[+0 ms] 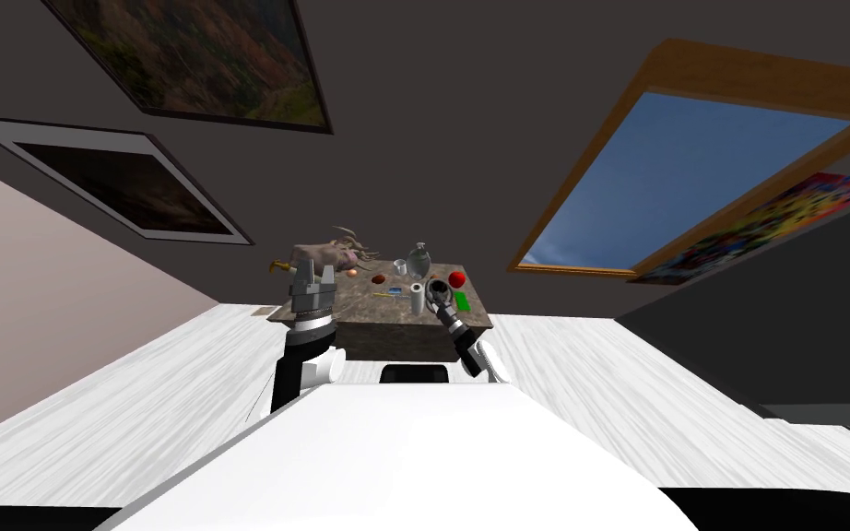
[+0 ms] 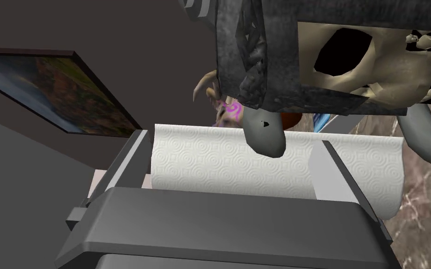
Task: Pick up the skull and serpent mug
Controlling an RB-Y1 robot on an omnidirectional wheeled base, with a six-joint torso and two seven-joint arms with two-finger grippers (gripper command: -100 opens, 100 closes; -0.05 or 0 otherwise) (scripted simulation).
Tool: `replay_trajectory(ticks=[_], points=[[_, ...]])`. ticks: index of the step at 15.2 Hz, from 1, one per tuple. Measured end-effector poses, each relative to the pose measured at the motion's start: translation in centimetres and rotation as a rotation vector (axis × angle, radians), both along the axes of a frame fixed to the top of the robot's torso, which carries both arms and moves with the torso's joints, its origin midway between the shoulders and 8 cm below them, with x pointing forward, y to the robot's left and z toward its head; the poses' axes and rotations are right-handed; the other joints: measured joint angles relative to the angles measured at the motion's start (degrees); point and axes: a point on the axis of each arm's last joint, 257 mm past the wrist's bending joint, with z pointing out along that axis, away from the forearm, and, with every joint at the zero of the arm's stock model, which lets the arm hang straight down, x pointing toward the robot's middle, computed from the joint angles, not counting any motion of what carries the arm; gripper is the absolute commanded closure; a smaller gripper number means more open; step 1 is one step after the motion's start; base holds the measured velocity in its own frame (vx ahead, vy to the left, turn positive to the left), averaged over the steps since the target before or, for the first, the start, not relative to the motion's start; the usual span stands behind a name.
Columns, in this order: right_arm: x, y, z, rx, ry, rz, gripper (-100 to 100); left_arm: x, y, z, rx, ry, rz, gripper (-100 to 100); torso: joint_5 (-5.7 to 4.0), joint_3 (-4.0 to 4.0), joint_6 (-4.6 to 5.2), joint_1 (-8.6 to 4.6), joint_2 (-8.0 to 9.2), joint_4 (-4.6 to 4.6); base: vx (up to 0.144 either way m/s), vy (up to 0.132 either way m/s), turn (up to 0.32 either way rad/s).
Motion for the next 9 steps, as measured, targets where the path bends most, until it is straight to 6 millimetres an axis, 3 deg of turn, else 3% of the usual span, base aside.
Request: replay_trajectory(ticks=[9], points=[[0.3, 2.6, -1.3, -0.158, -0.067, 0.003, -100, 0.0, 0.0, 0.0, 0.000, 0.000, 0.000, 0, 0.00, -0.01, 0.00, 0.02, -0.01, 0.00, 0.009, -0.031, 0.022]])
